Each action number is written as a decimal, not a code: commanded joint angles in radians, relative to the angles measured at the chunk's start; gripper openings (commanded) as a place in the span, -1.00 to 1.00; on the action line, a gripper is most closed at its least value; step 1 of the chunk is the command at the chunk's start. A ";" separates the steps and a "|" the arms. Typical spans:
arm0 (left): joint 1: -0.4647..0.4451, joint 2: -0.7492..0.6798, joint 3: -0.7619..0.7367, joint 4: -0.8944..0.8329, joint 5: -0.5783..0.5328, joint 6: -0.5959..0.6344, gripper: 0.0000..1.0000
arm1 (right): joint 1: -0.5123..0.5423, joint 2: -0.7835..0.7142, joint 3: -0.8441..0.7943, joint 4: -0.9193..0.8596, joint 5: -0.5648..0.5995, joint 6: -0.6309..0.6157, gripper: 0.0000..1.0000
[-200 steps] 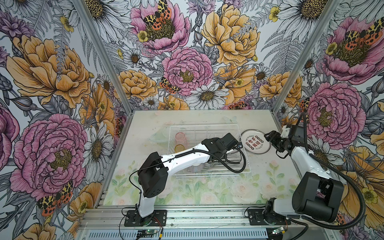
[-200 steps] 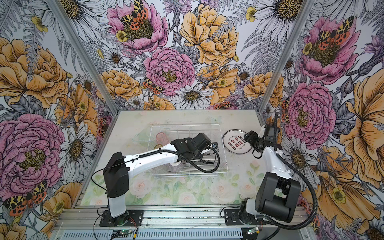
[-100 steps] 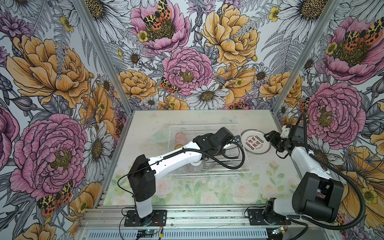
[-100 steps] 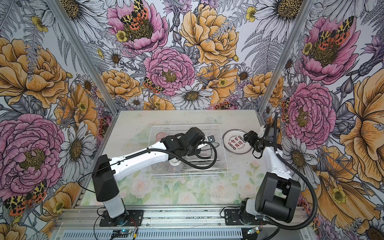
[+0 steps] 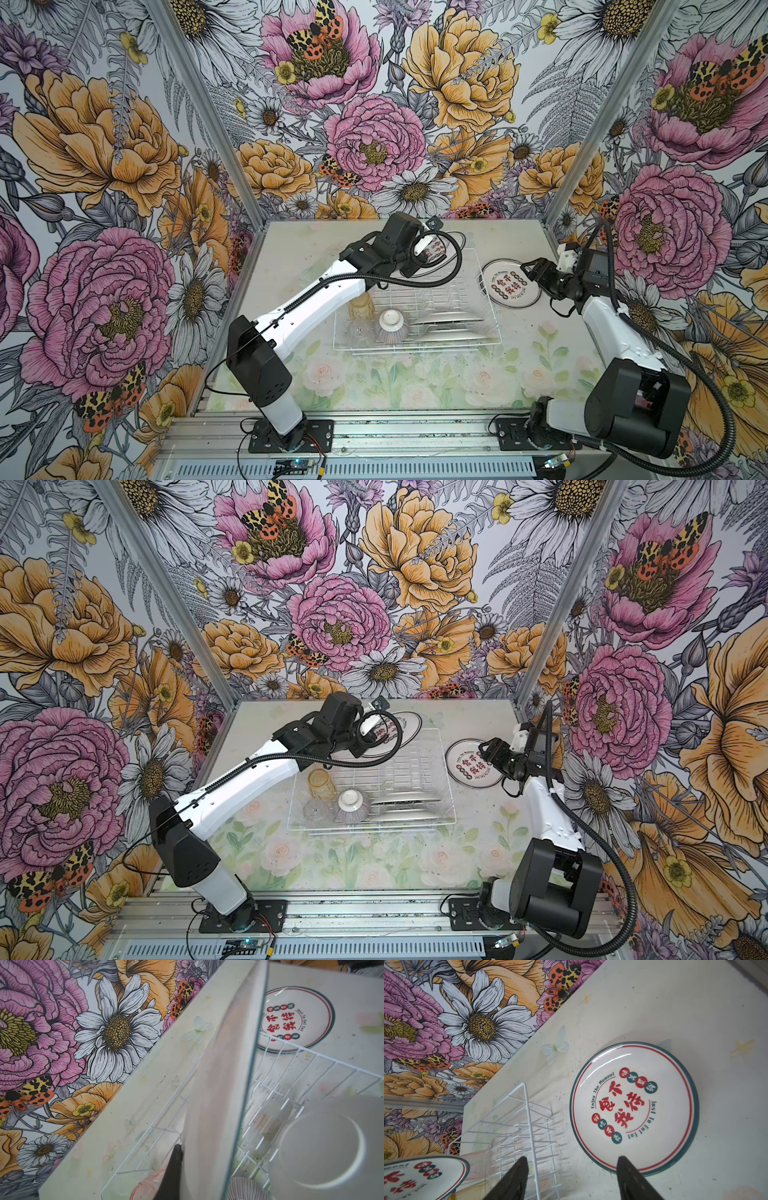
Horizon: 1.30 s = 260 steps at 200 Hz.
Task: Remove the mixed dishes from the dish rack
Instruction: 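Lift the plate with the left gripper while the right gripper grasps its rim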
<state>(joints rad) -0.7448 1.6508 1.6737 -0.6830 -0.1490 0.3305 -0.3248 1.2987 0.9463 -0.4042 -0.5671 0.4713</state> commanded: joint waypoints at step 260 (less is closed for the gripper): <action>0.235 0.094 -0.139 0.856 0.936 -1.013 -1.00 | 0.312 -0.031 0.032 0.694 -0.369 0.326 0.28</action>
<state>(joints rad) -0.4953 1.7271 1.5177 0.0704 0.7353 -0.6426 -0.0242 1.2449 0.9455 0.2379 -0.9371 0.7834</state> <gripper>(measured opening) 0.097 0.651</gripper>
